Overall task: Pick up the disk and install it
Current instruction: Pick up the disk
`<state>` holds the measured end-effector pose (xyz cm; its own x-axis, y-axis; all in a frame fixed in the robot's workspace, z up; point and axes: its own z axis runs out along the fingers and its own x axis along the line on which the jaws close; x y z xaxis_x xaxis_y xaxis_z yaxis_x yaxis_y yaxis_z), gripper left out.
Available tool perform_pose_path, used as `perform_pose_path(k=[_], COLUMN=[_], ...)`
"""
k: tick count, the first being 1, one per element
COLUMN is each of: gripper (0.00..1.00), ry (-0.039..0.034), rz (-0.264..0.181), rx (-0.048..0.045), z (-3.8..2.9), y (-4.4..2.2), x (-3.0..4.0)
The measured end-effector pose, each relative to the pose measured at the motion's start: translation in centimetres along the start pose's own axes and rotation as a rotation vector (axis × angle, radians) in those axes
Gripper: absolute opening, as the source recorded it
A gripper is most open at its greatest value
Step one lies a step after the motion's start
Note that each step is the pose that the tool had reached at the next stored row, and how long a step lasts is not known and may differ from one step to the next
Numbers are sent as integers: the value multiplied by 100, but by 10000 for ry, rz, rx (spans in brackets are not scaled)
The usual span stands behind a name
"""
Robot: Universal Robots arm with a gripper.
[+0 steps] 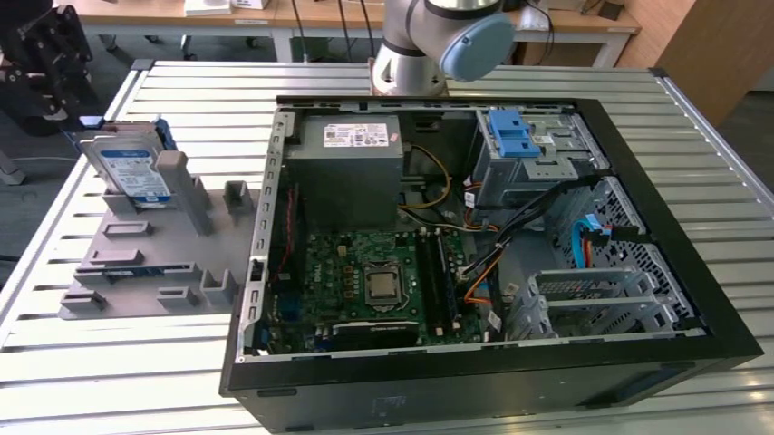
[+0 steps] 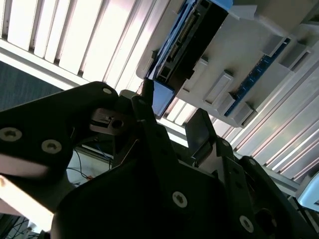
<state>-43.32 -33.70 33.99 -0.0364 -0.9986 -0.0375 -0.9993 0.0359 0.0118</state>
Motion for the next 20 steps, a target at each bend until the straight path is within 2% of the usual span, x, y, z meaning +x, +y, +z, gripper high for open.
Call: perform_pose_path(k=[20], gripper=[53], ry=[0], rz=[-1], rx=[0], z=[98], y=[48], x=[-15])
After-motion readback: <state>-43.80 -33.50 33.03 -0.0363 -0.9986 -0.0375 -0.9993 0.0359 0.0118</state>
